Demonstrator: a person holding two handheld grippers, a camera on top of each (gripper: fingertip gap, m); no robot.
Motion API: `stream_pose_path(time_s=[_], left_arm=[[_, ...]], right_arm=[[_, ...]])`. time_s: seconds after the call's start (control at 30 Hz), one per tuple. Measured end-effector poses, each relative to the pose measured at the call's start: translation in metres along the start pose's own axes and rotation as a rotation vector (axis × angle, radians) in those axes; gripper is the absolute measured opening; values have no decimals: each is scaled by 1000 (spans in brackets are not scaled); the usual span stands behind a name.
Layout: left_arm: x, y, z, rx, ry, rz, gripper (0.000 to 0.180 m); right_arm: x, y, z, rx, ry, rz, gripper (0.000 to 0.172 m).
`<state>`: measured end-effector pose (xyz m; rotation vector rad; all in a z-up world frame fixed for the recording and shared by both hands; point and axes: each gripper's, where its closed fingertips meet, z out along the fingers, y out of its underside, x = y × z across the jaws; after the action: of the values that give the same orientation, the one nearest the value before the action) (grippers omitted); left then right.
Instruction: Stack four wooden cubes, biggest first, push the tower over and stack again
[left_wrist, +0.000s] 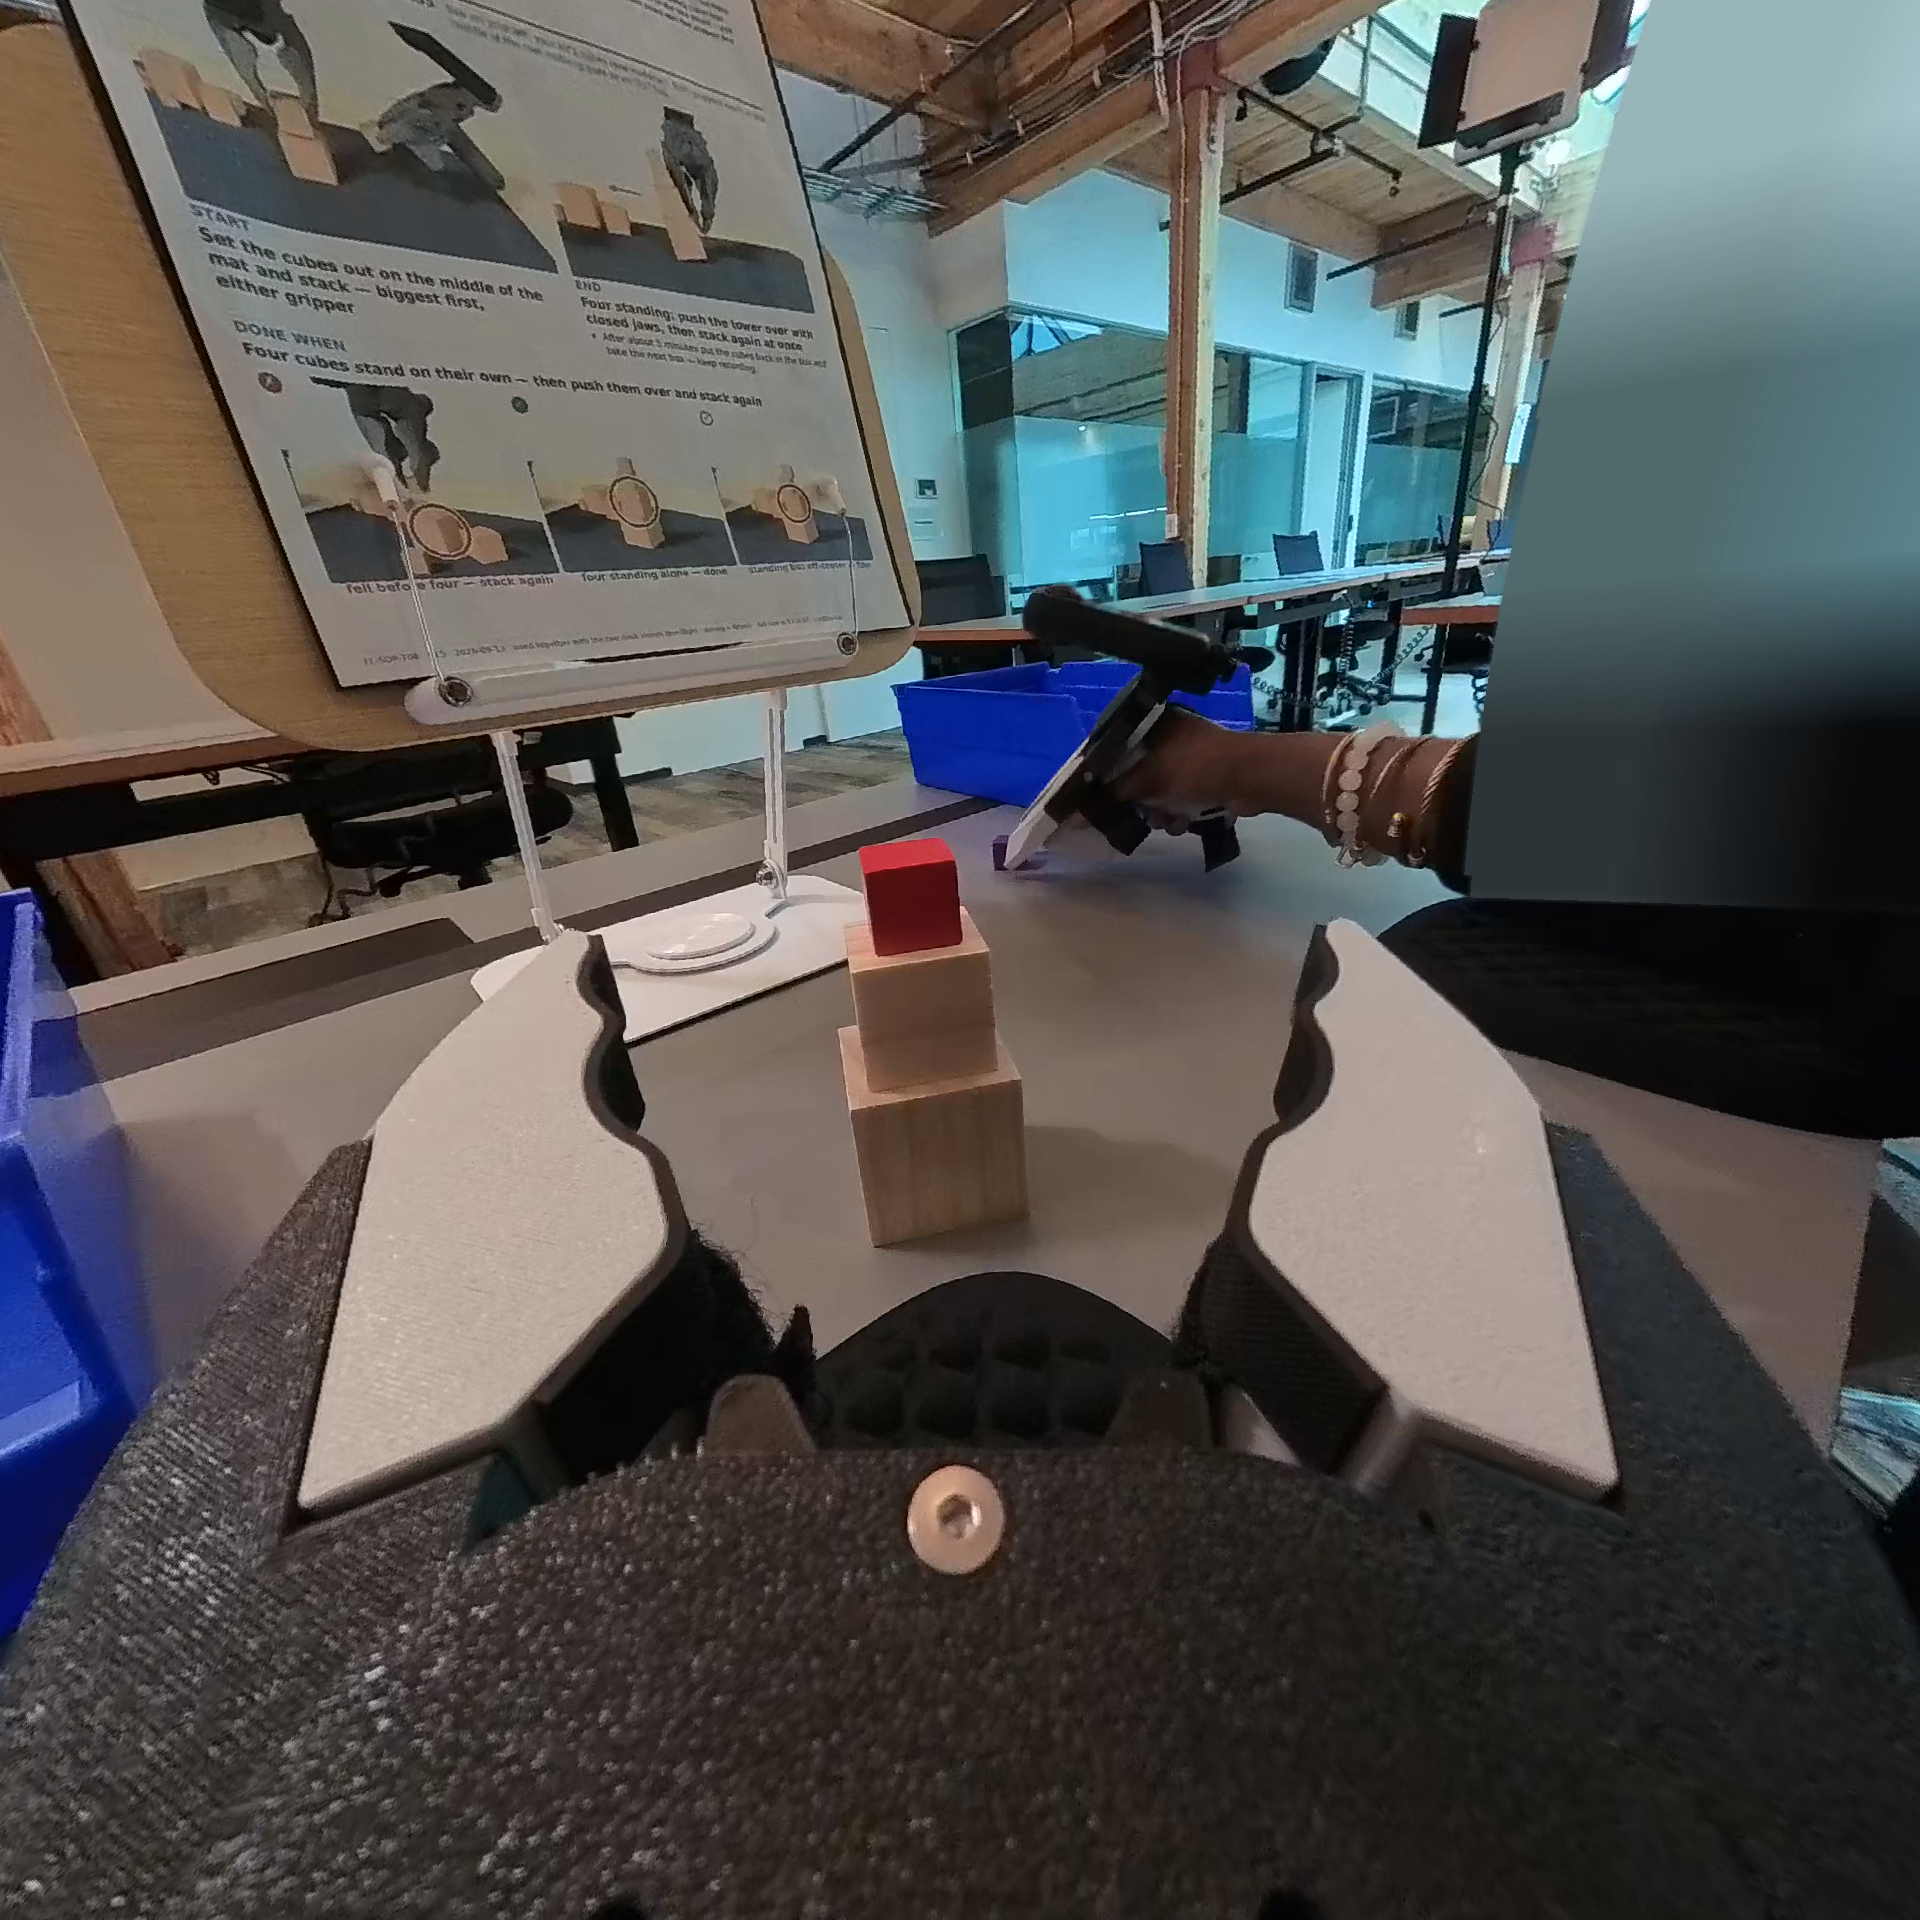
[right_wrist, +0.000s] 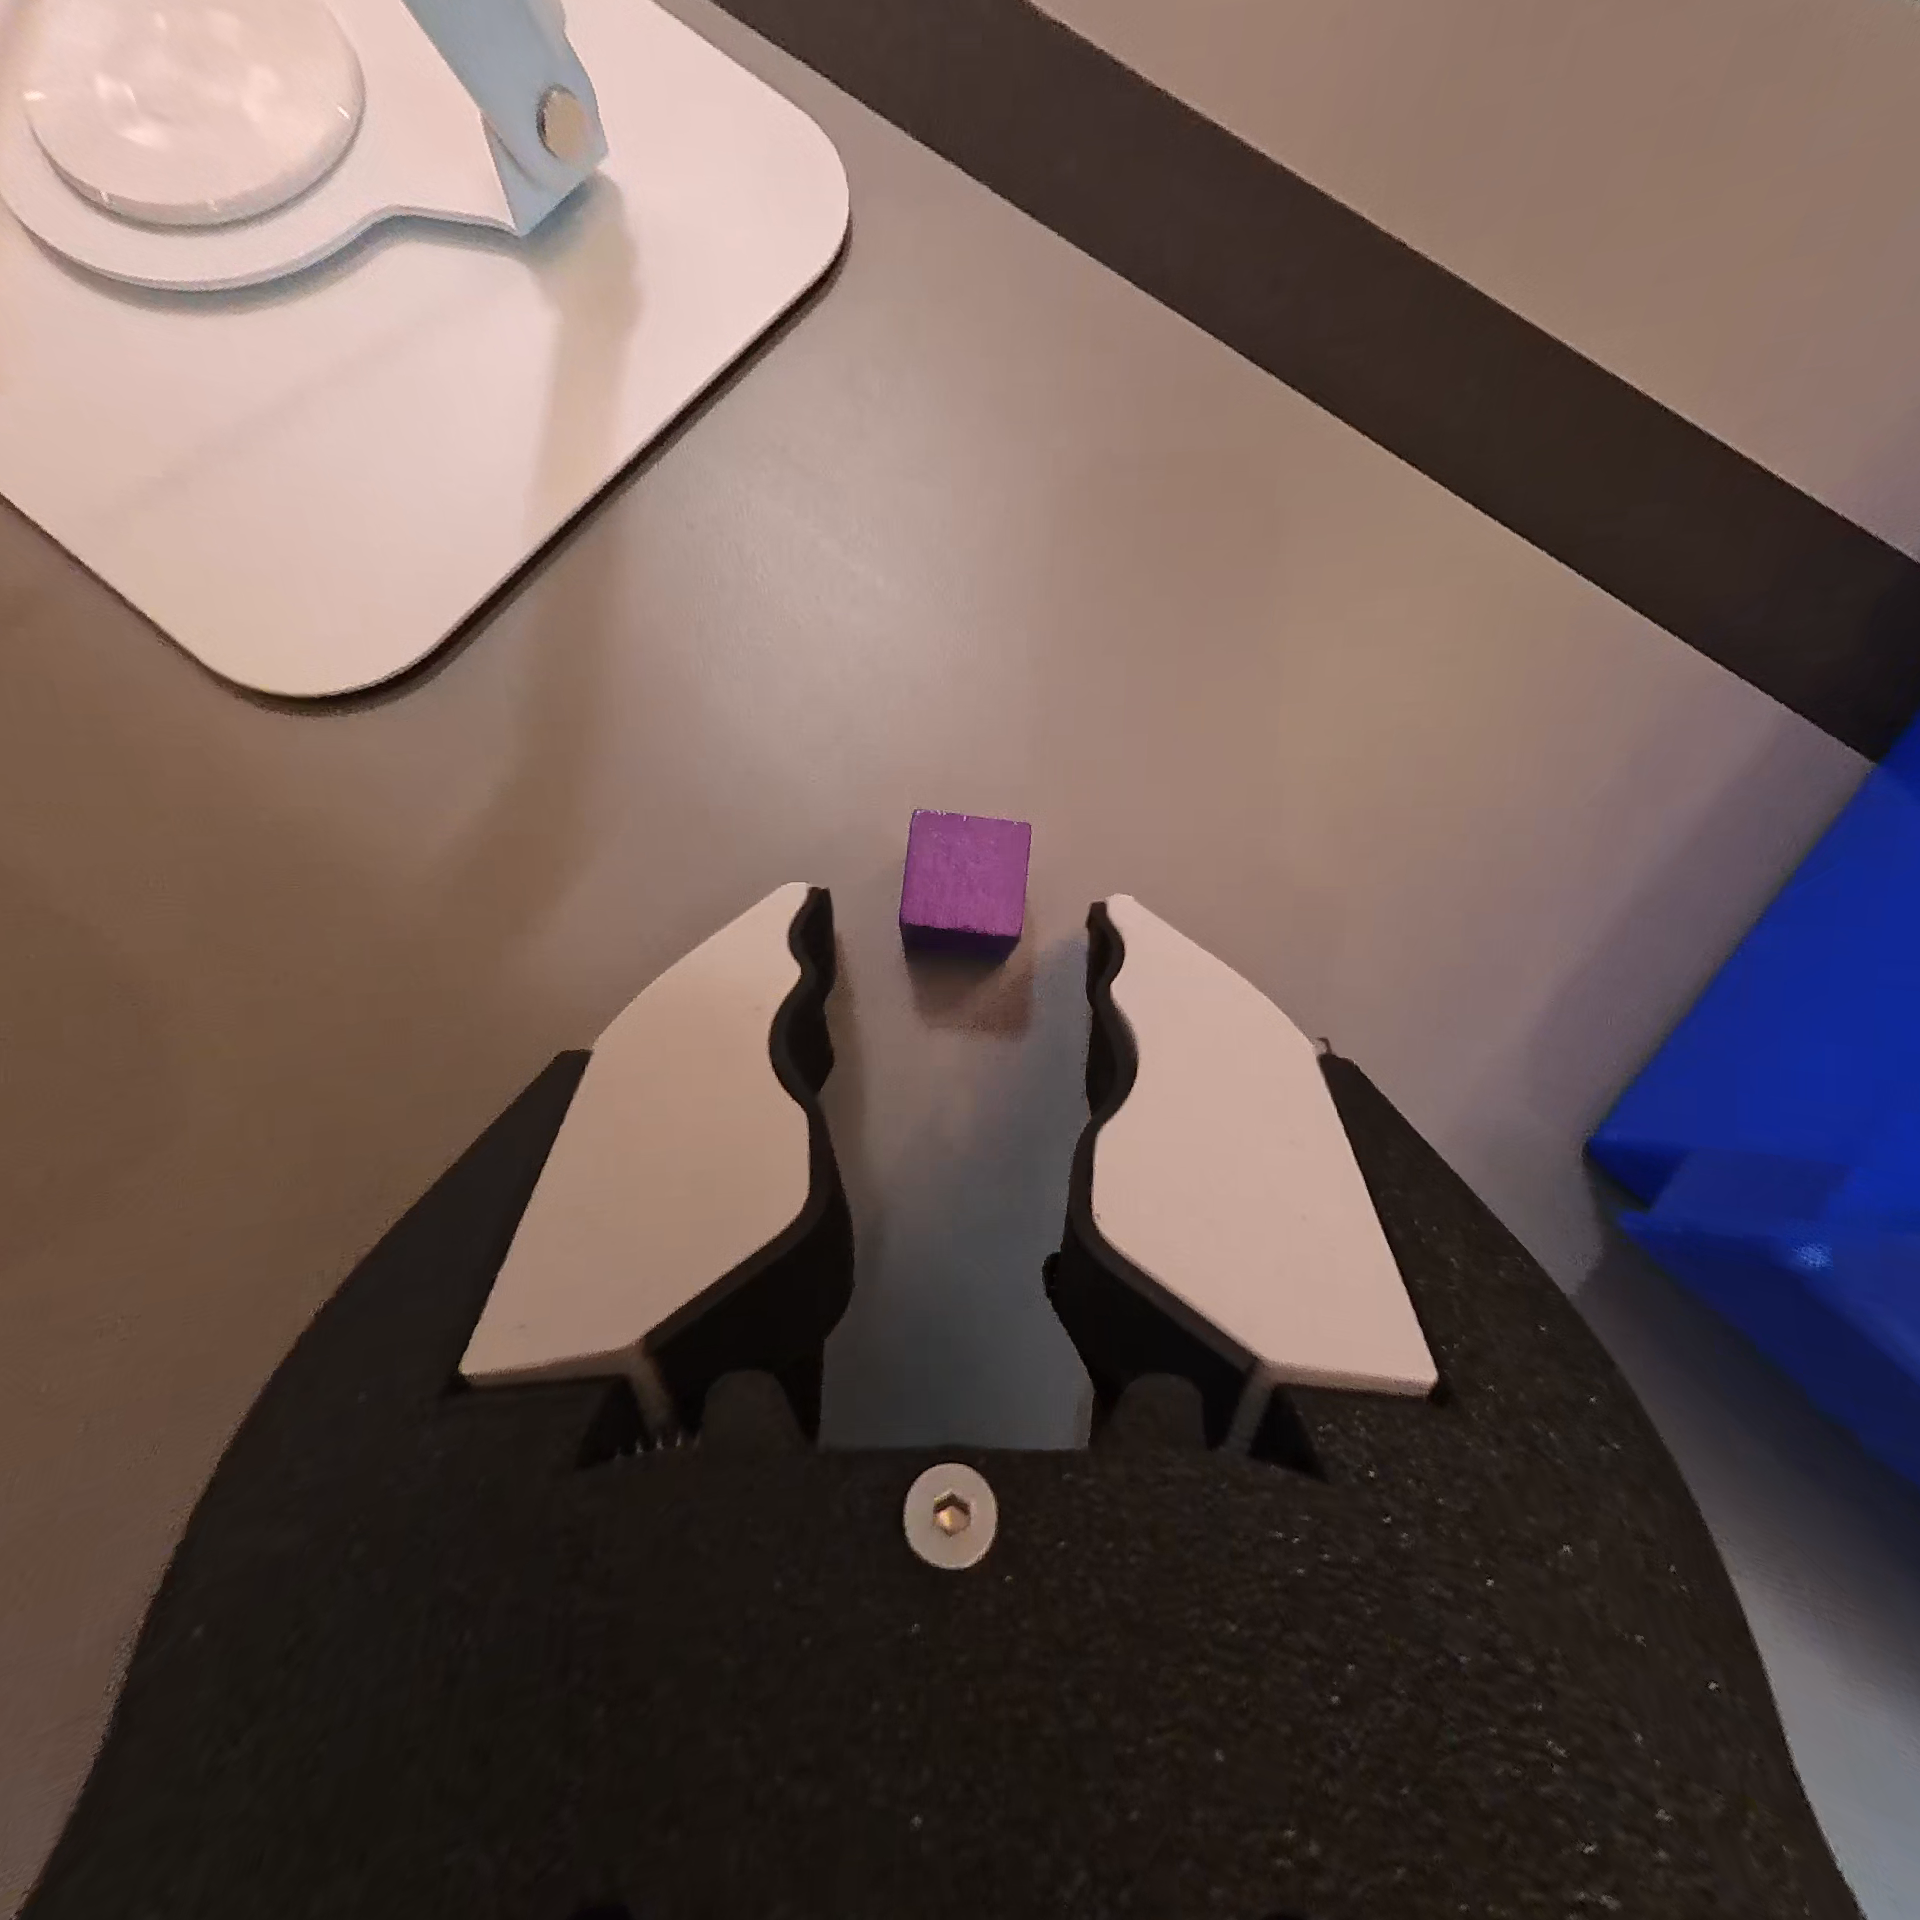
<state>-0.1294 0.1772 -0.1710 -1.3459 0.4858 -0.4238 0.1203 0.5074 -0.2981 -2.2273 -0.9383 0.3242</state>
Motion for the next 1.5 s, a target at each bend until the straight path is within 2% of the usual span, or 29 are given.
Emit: stream_pose_path(time_s=[0.17,0.27,0.33,0.57,0.73,0.9,1.03,1.2,1.37,1.5], left_arm=[[3,2,1,-16,3,25,121],[3,2,2,-20,3,27,121],[2,2,2,-19,0,24,121],[2,2,2,-19,-2,28,120],[4,3,3,-27,-3,49,120],[5,3,3,-29,-3,55,120],[5,3,3,-26,-2,49,120],[5,3,3,-26,1,47,120],[4,3,2,-24,3,42,120],[5,2,2,-18,2,43,119]], right_arm=[[1,-2,7,-2,13,-4,41],[-1,-4,7,2,8,-11,22],[-3,-5,3,2,8,-17,22],[-35,-26,-50,68,-18,-54,22],[-91,-43,-103,155,-74,-111,23],[-175,-59,-142,247,-268,-236,22],[-238,-68,-160,270,-447,-332,22],[-296,-75,-163,231,-595,-460,22],[-317,-75,-139,121,-544,-441,23],[-326,-72,-123,53,-493,-350,23]])
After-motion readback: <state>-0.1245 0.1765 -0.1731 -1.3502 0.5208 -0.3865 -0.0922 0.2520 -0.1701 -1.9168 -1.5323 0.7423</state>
